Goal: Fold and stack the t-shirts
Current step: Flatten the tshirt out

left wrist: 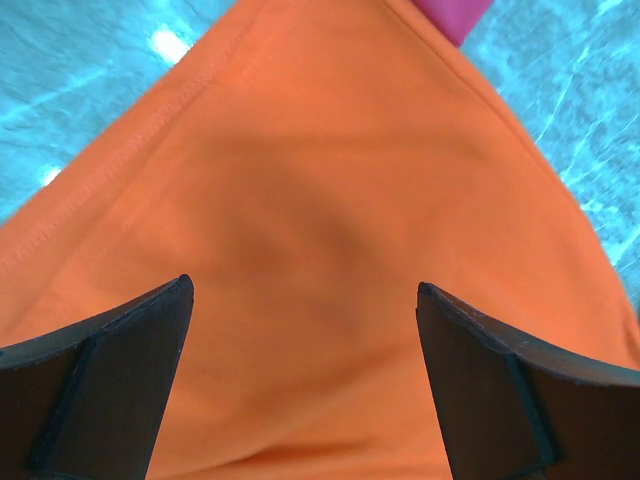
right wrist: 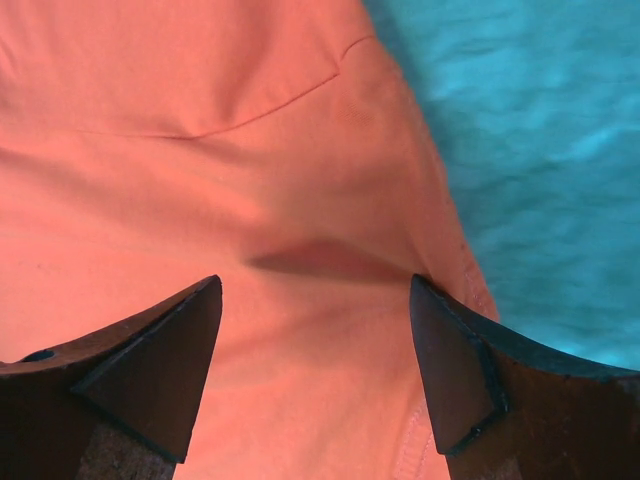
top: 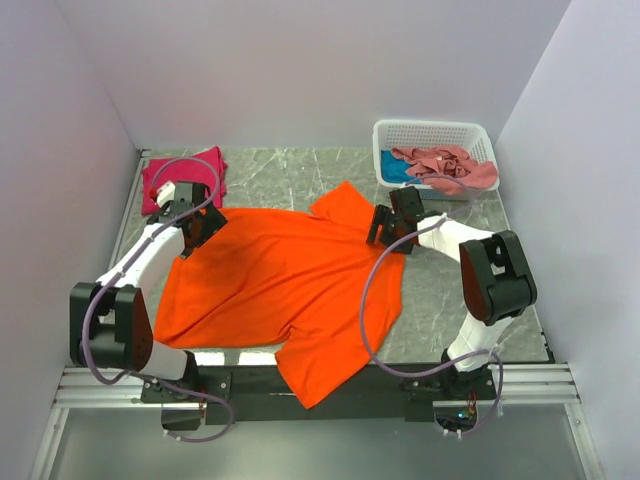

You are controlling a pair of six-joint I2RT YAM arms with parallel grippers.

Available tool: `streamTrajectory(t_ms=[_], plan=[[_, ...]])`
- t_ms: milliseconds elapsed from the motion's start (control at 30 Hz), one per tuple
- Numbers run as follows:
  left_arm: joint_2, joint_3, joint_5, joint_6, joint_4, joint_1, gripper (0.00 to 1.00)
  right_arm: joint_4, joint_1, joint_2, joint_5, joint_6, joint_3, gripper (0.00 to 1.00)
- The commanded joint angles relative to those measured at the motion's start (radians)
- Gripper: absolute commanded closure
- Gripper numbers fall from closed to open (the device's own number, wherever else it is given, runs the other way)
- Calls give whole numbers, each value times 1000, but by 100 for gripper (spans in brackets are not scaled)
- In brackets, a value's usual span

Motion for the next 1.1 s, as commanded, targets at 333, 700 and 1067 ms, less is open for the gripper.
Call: streamTrajectory(t_ms=[333,700,1067], plan=[[132,54,22,54,62,0,0,-208,83,-34,84,-161,258,17],[330,172,63,65,67,22,1,-308,157,418,151,-137,812,17],[431,217,94,50,47,25,1,-477,125,715,129,-19,1154,17]])
